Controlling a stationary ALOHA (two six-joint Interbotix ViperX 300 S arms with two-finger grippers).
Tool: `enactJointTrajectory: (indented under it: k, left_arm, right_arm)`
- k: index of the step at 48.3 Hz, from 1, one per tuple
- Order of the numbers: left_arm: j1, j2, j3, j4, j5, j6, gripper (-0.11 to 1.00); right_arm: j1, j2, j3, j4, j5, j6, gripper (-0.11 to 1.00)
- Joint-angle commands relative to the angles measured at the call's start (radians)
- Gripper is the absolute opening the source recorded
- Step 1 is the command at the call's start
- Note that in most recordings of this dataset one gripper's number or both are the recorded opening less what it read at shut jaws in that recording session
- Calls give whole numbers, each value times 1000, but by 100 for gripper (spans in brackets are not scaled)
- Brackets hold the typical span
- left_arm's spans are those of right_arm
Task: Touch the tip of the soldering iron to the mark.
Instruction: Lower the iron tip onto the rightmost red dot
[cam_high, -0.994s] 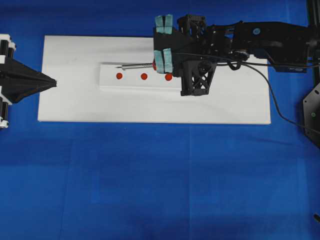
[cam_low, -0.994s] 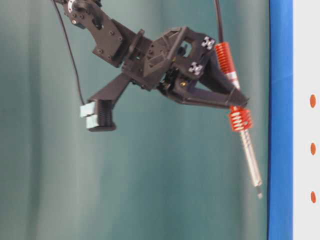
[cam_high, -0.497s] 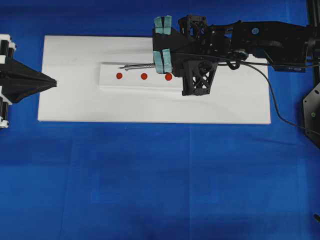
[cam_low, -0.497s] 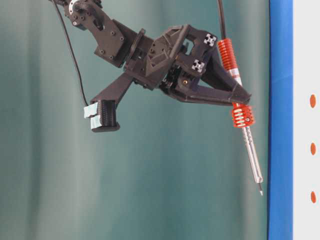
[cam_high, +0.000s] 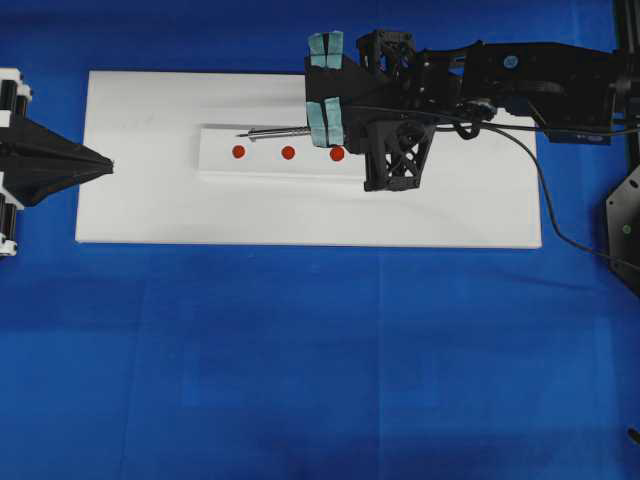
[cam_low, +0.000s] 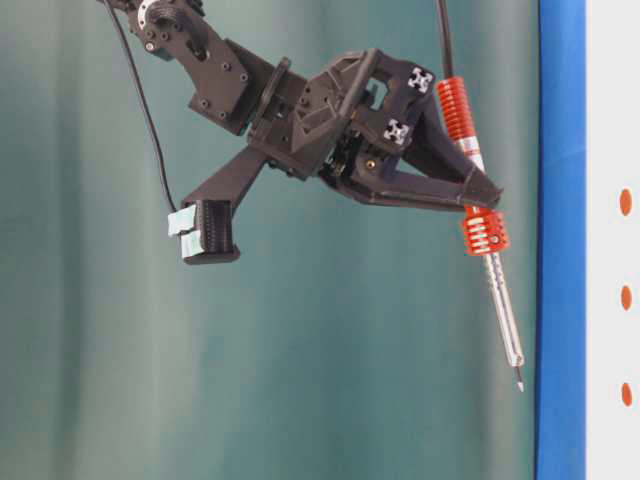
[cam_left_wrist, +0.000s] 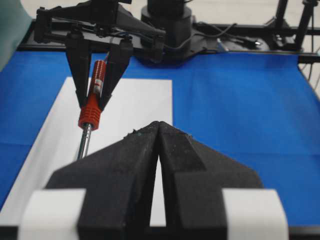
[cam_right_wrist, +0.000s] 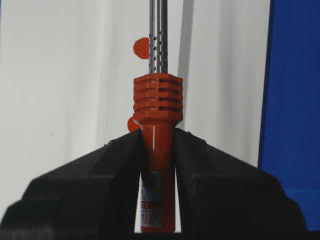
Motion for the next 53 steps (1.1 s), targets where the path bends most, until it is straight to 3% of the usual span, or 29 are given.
enactJointTrajectory:
  k: [1, 53]
  left_arm:
    - [3, 2, -9, 2, -9, 0, 0]
    - [3, 2, -9, 2, -8, 2, 0]
  right_arm:
    - [-2, 0, -25, -2, -6, 2, 6]
    - [-18, 140, -38, -2, -49, 3, 6]
